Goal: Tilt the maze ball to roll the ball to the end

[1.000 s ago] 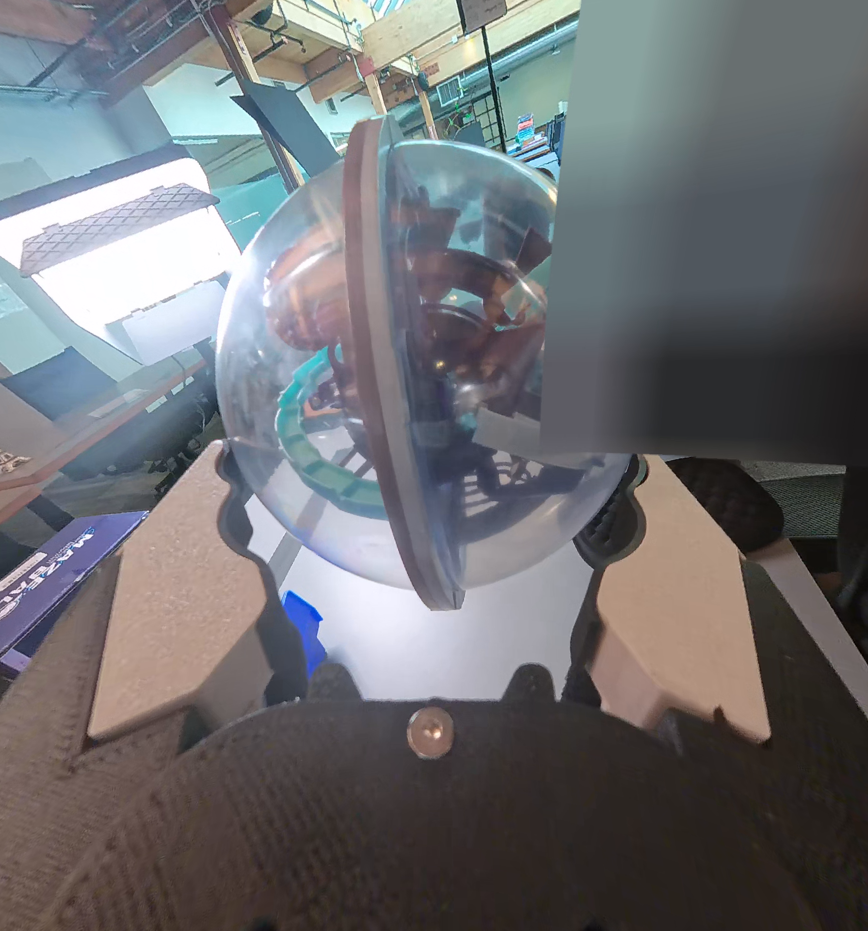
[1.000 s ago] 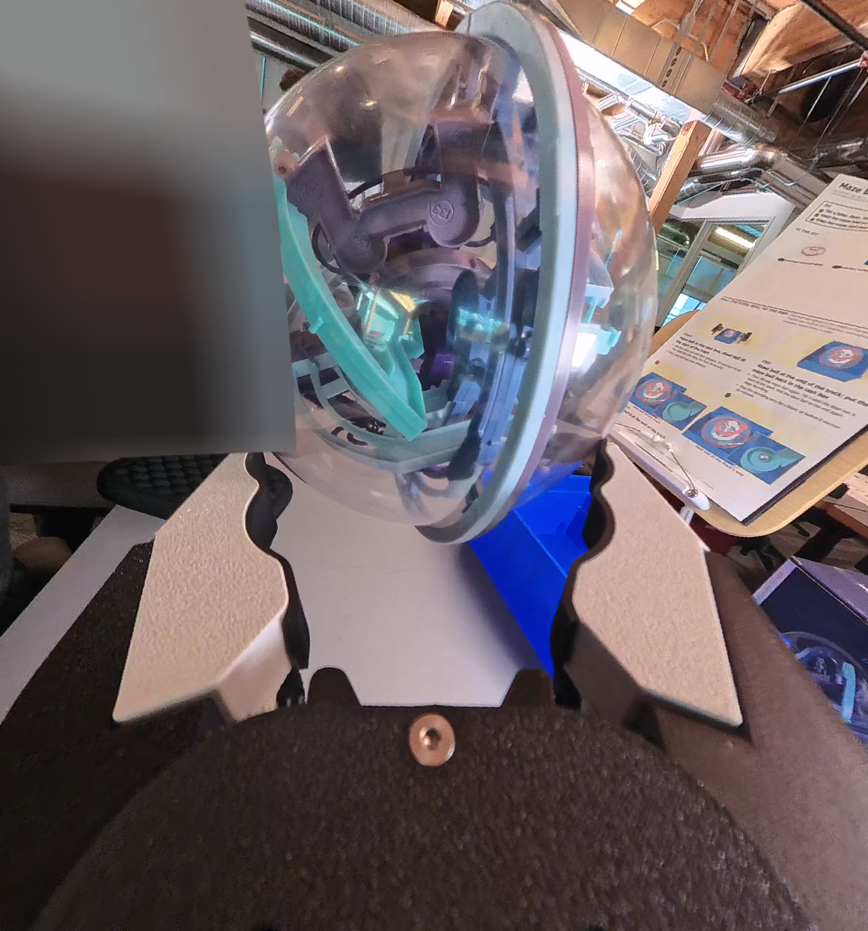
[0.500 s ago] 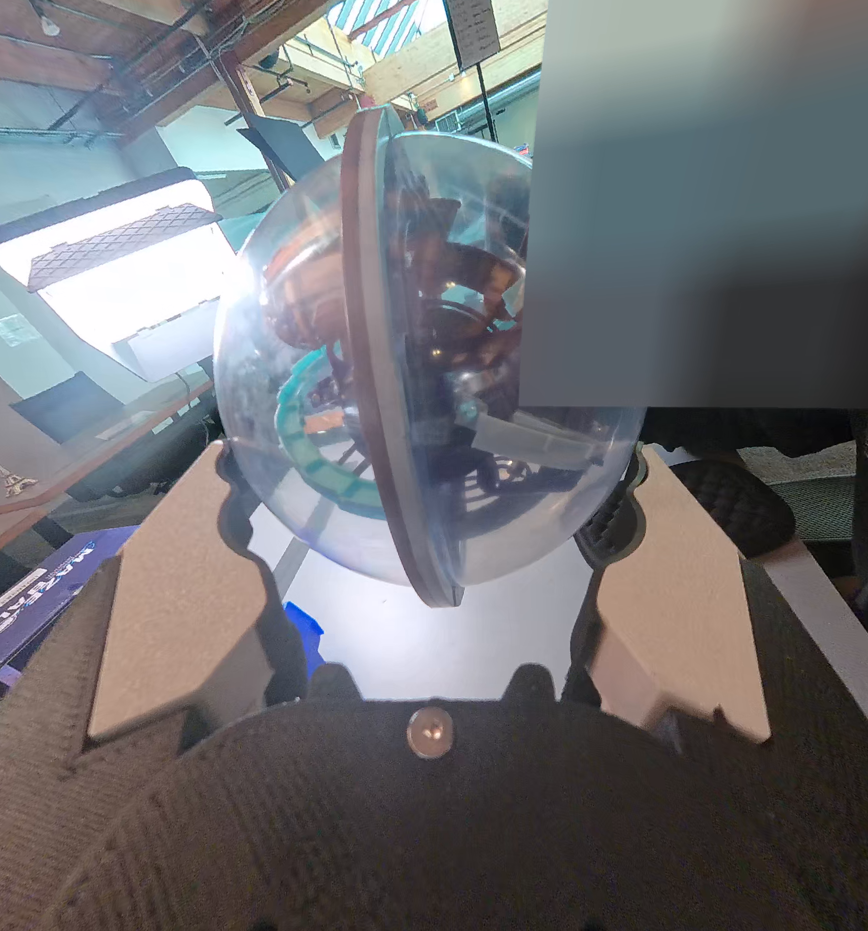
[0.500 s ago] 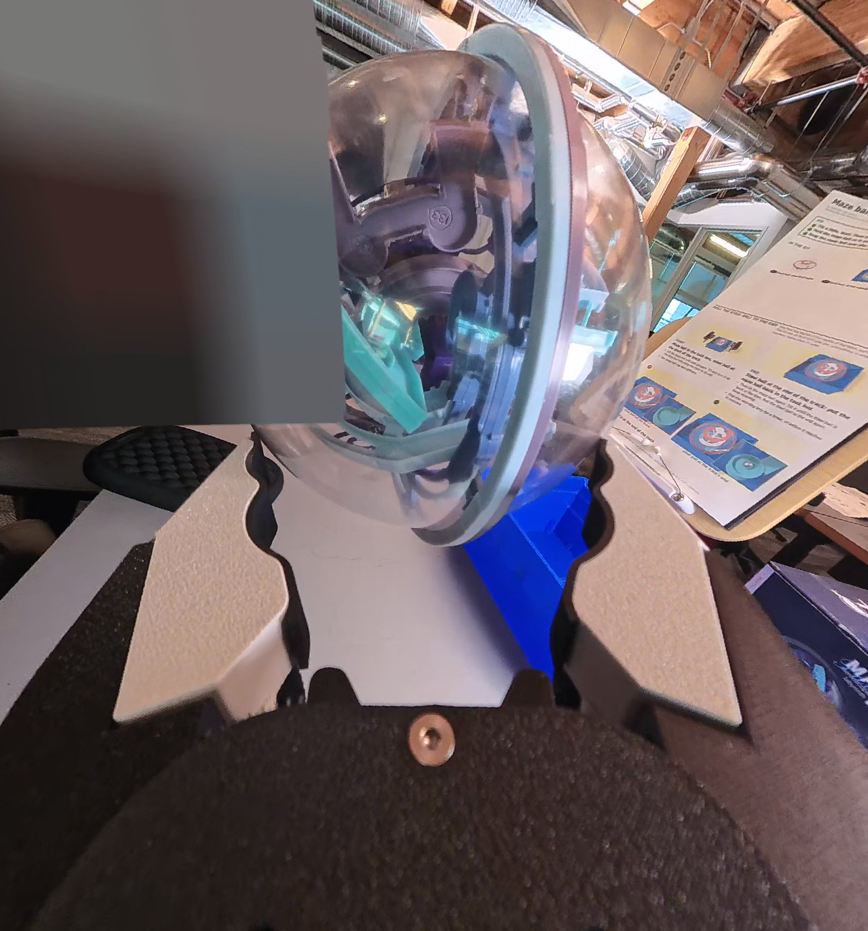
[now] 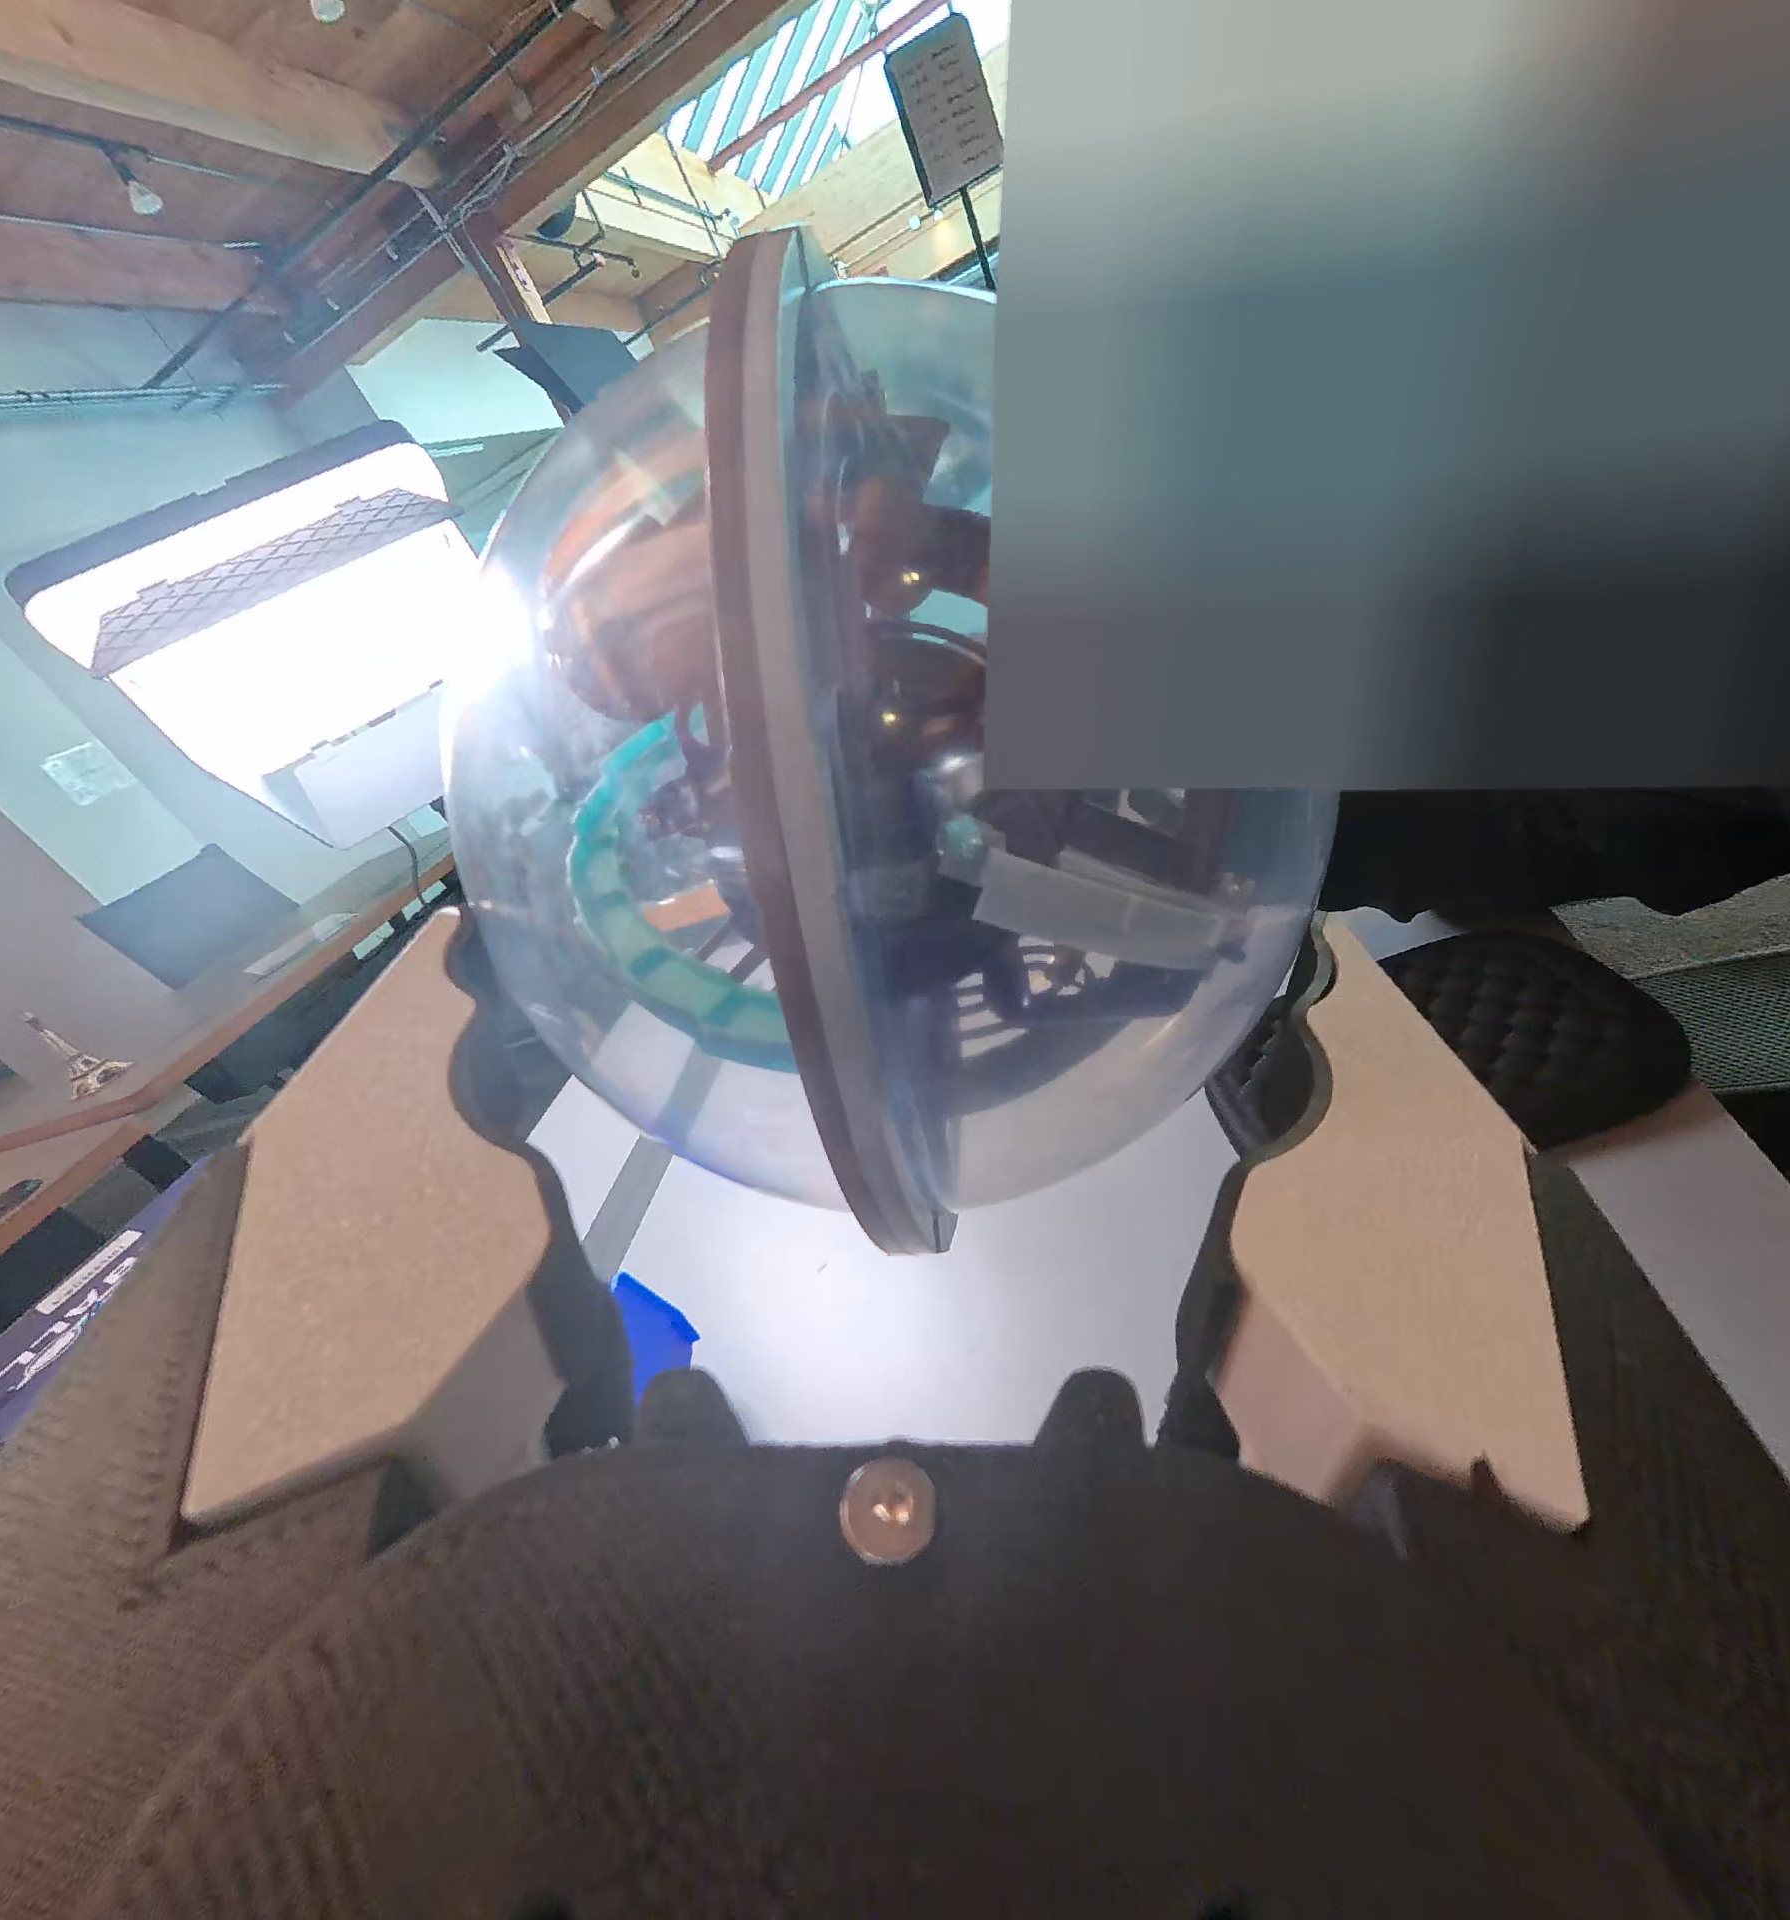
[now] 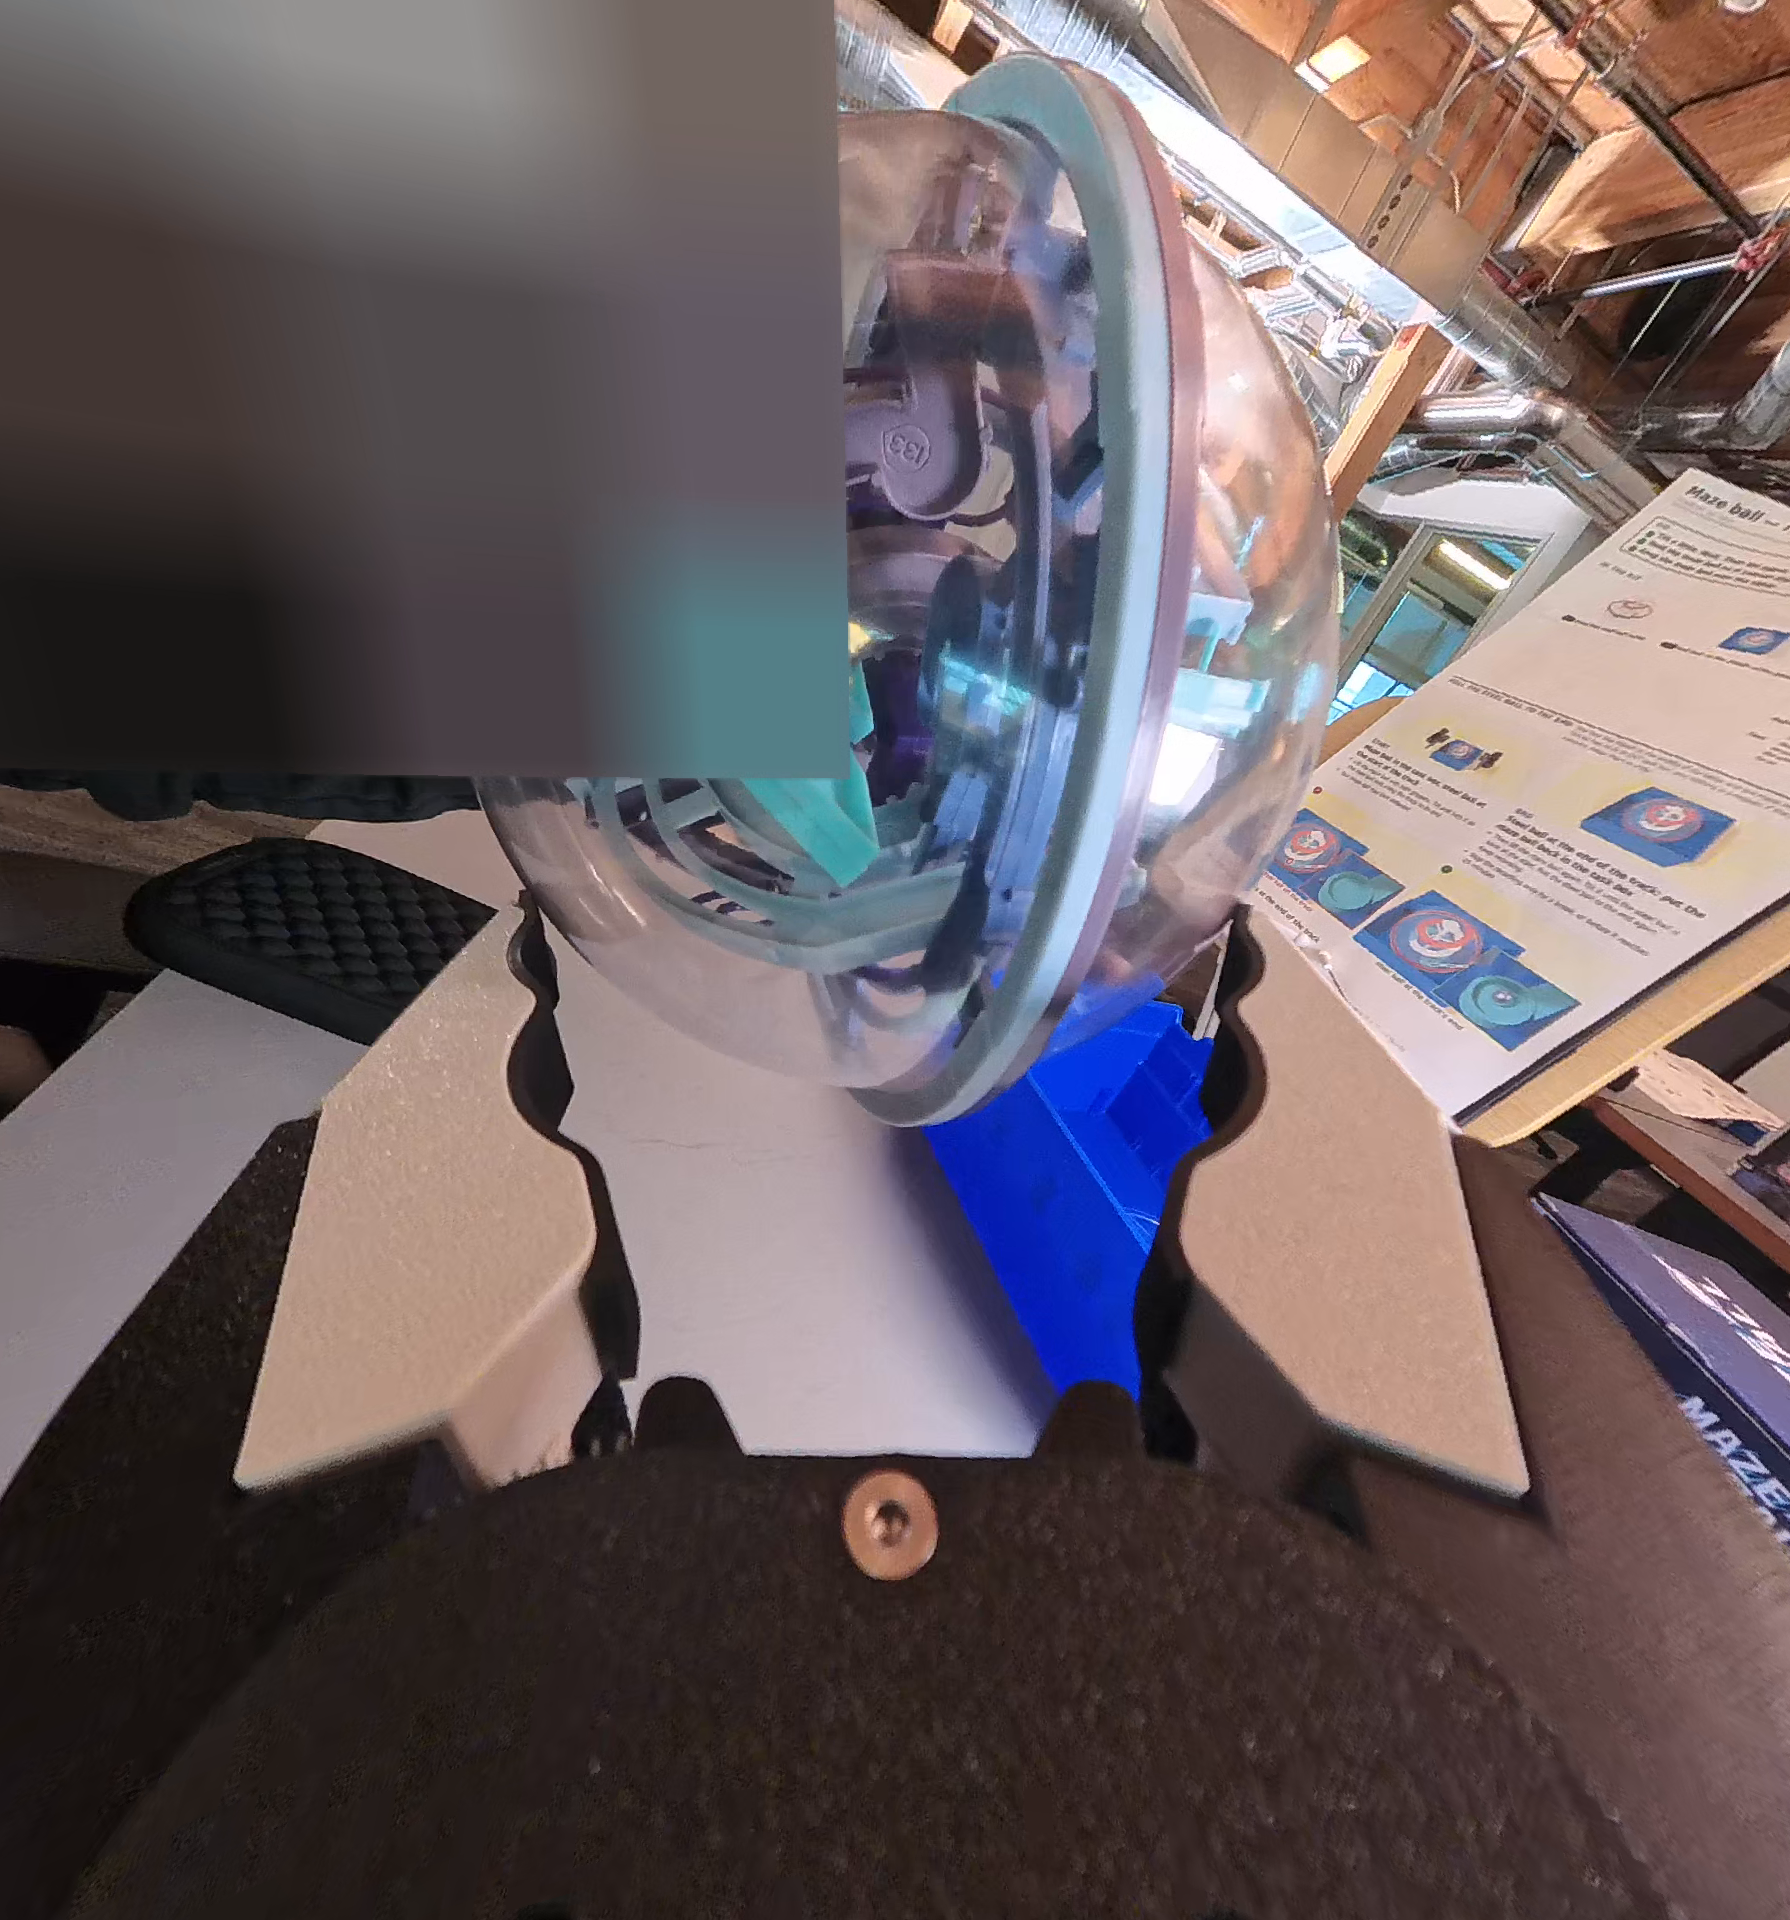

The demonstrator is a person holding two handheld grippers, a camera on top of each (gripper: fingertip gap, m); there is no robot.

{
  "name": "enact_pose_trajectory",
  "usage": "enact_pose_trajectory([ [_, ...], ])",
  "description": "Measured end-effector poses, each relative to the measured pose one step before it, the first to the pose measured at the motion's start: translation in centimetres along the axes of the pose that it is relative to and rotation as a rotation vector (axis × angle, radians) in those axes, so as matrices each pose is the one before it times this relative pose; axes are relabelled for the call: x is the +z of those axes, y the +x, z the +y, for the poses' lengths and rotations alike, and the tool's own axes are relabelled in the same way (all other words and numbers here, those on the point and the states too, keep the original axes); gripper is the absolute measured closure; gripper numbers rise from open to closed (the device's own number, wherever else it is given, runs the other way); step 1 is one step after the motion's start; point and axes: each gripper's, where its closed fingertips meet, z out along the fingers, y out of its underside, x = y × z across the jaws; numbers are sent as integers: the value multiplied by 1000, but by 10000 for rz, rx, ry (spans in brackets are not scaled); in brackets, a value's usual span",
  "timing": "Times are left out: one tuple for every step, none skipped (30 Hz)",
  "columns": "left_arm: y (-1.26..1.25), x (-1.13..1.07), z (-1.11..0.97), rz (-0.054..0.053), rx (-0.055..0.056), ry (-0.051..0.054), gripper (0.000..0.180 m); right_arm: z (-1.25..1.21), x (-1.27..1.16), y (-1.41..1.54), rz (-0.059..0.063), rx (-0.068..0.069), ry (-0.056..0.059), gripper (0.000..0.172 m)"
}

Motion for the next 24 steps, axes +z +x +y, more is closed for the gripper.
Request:
enact_pose_trajectory([
  [12,-1,17,-5,2,21,35,-3,-19,-9,-5,-9,-2,48],
  [9,0,27,-5,-31,22,35,-5,-5,-5,-6,7,-9,48],
  [-4,-2,60,-5,-37,19,35,-13,-18,7,-5,4,-10,48],
  [-3,-3,101,-4,-57,17,35,1,-25,6,-4,8,-19,48],
  [-9,-5,116,-2,-63,26,36,6,-16,0,-2,7,-33,48],
  [-6,-23,144,0,-72,22,36,-23,-29,8,-1,0,-28,48],
  [-4,-13,167,2,-85,16,35,-60,-31,4,0,-4,-5,48],
  [11,-23,162,4,-77,14,35,-81,-34,-12,0,-10,10,48],
  [25,-18,133,2,-67,11,36,-56,-22,-17,-2,-3,2,49],
  [6,-13,96,-4,-45,5,36,7,-5,-14,-6,3,-14,49],
  [12,-10,60,-7,-10,-1,36,39,5,-8,-7,2,-18,48],
  [8,-14,18,-9,4,3,36,45,16,-6,-7,7,-5,48],
  [-6,-16,3,-6,-4,-2,36,25,10,2,-6,15,12,48],
  [-12,-1,11,-4,-4,-12,36,4,4,-5,-5,4,21,48],
  [1,-5,38,-3,14,-16,36,-9,-1,2,-4,-16,20,49],
  [12,4,50,1,5,-24,36,-37,-22,-5,-4,-24,19,49],
  [15,2,64,3,-12,-15,36,-40,-24,-2,-5,-23,15,49],
  [21,11,89,5,-12,-11,36,-60,-45,-11,-4,-31,15,49],
  [15,13,128,7,-39,-8,36,-79,-34,-9,-4,-23,8,49],
  [-1,14,153,9,-65,-8,36,-64,-41,5,-4,-9,-2,48],
  [5,16,156,7,-74,-5,36,-44,-28,-4,-6,2,-16,49],
  [19,9,116,2,-53,6,36,-1,-31,-11,-7,7,-22,48],
  [13,7,100,-3,-25,4,36,47,-12,-5,-7,10,-14,48],
  [-8,9,79,-7,-30,-6,36,71,-2,-3,-8,28,-9,48],
])
